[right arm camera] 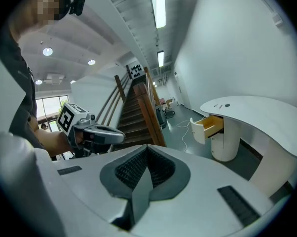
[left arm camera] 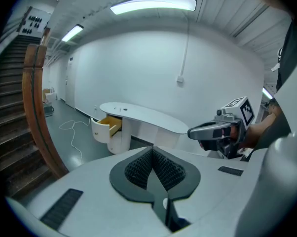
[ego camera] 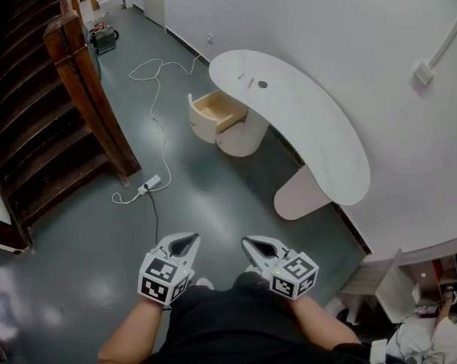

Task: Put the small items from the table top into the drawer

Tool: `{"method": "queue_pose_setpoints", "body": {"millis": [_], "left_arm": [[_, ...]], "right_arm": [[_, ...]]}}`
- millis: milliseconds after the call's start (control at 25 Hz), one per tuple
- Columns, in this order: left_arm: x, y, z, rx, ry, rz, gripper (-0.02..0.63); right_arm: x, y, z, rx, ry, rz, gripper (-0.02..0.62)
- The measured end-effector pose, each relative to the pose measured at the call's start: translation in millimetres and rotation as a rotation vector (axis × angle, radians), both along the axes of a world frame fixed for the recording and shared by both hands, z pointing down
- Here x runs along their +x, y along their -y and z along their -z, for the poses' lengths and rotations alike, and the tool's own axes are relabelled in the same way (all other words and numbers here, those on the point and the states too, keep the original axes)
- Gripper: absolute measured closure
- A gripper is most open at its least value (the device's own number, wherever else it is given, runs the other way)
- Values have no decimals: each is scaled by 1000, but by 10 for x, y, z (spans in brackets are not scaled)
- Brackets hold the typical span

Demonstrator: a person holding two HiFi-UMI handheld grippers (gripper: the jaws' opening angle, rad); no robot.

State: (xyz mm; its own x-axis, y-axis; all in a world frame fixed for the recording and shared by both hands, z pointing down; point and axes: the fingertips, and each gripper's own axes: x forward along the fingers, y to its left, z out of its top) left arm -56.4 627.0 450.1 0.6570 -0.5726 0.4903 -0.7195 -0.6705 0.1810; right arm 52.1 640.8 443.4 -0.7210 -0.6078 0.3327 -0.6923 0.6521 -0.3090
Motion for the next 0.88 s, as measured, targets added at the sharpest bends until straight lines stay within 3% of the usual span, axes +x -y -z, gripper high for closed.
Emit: {"method": "queue_pose_setpoints", "body": {"millis": [440,880], "left_arm": [[79,404,-20,5,-22,-4,592],[397,1592,90,14,-26,39,592]], "right_arm": [[50,406,19,11,0,-11,591],[370,1698,133,40,22,8,591]]}}
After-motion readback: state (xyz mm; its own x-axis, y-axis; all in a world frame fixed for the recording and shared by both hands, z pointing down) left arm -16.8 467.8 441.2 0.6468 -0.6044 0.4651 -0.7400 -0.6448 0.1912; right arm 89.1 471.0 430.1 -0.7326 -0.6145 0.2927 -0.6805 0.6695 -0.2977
